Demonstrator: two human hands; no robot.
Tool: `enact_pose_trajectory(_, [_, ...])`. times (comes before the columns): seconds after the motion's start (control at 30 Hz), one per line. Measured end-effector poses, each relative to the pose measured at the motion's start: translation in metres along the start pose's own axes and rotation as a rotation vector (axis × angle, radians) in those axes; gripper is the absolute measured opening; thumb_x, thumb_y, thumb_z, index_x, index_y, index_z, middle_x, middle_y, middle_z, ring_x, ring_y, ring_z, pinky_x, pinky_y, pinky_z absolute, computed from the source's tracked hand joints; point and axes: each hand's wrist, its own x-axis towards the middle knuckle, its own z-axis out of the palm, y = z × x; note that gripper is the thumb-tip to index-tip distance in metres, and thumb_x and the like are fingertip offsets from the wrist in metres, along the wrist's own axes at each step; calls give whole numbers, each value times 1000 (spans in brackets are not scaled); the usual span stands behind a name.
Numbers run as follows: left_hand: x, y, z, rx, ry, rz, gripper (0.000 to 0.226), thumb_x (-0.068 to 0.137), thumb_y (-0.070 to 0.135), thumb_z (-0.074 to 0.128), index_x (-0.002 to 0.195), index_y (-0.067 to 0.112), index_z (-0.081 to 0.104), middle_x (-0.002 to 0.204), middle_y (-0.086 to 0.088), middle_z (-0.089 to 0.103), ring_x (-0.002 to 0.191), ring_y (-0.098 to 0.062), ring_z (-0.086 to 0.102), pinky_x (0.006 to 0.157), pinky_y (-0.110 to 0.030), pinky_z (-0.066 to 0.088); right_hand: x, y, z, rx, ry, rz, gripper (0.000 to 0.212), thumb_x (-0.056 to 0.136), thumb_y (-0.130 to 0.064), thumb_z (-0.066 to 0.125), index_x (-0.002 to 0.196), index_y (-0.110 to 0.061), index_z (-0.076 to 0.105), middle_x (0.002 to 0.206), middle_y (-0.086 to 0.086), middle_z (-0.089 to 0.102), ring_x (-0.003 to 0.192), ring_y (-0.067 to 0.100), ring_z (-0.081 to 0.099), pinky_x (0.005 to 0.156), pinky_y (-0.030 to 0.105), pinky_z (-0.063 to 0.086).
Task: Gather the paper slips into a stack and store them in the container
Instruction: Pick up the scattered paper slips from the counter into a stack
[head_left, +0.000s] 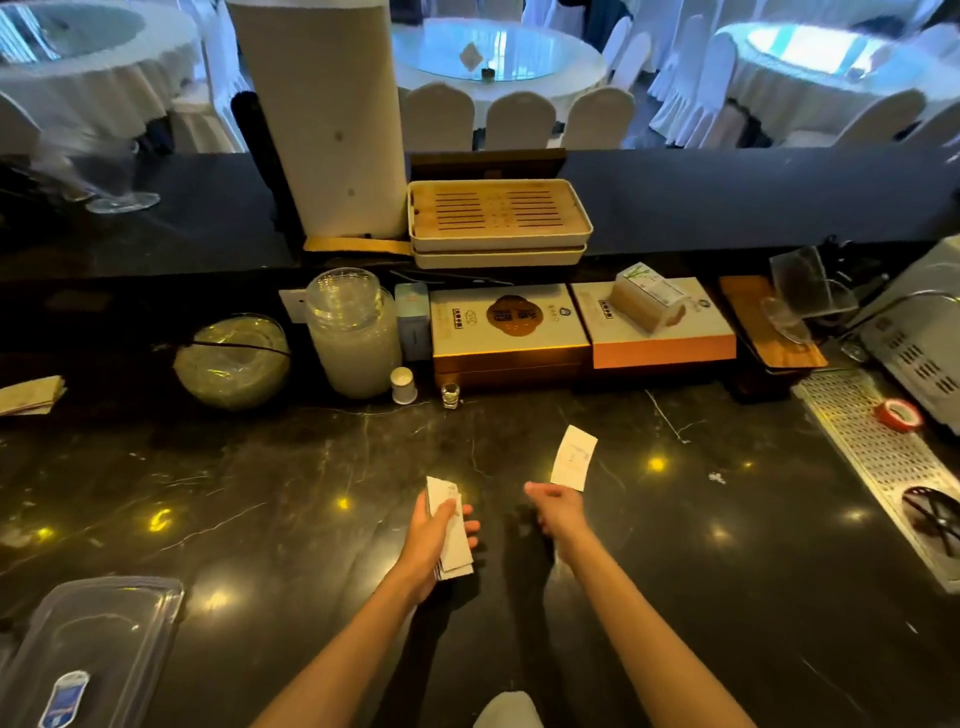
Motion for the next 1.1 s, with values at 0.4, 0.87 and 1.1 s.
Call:
enact_pose_trajectory(0.4, [7, 6, -26, -143, 95, -97, 36, 95, 25, 61, 125, 15, 44, 84, -15, 64, 63, -26, 63, 56, -38, 57, 76, -13, -10, -482, 338, 153, 76, 82, -33, 76, 136, 3, 35, 139, 25, 38, 117, 46, 54, 94, 53, 50])
enact_pose_trajectory(0.87, [-47, -21, -49, -100, 188, -5, 25, 92, 41, 61, 111, 32, 48, 80, -8, 65, 60, -20, 68, 54, -36, 58, -48, 58, 40, -241, -264, -40, 15, 93, -20, 63, 104, -16, 54, 114, 10, 65, 102, 22, 65, 75, 31, 58])
enact_pose_trajectory(1.1, [-102, -36, -83, -234, 381, 87, 34, 93, 53, 50, 117, 30, 46, 103, -12, 67, 88, -30, 69, 79, -49, 57, -122, 88, 95, -307, -597, -102, 14, 91, -19, 65, 102, -13, 60, 105, 12, 70, 94, 20, 69, 63, 22, 51])
